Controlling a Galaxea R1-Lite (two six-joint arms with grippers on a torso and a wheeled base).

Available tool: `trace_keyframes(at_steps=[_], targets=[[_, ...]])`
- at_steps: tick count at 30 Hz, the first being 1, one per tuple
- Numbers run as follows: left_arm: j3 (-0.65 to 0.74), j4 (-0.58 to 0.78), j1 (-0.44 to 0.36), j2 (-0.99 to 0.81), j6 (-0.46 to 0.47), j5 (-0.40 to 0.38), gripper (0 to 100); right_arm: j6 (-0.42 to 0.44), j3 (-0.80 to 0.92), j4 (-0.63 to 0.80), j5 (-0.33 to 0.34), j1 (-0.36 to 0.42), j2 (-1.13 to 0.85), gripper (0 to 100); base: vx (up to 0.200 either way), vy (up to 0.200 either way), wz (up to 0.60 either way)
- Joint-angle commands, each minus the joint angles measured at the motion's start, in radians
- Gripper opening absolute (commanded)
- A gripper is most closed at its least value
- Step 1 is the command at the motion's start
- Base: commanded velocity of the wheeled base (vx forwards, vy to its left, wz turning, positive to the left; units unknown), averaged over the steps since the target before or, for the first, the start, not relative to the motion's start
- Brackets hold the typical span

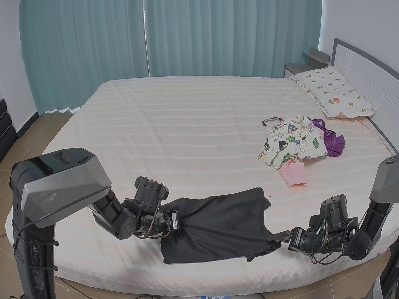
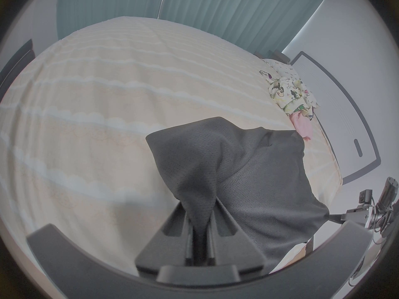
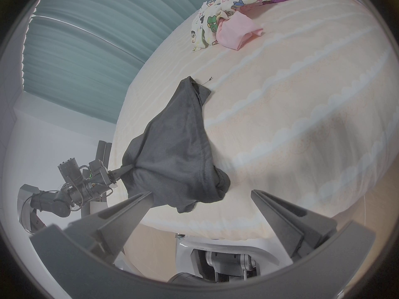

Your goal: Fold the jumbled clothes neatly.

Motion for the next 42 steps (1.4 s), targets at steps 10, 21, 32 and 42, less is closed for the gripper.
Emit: trace_keyframes(at_steps=[10,21,32,42], targets=[[0.077,0.0,0.059,-0.087,-0.002,-0.008,0,0.0,-0.002,0.0,0.001,-0.005,0.003,100,0.0,0.2,0.0],[0.118,-0.003,0.114,-0.088,-0.002,-0.011,0,0.0,-0.002,0.0,0.001,-0.005,0.006,100,0.0,0.2,0.0],[0.134,-0.038,0.137,-0.085,-0.006,-0.011,0,0.0,-0.008,0.0,0.001,-0.005,0.008,100,0.0,0.145,0.0],[0.148,-0.054,0.135,-0.082,-0.008,-0.011,0,0.0,-0.012,0.0,0.001,-0.002,0.009,100,-0.12,0.0,0.0]])
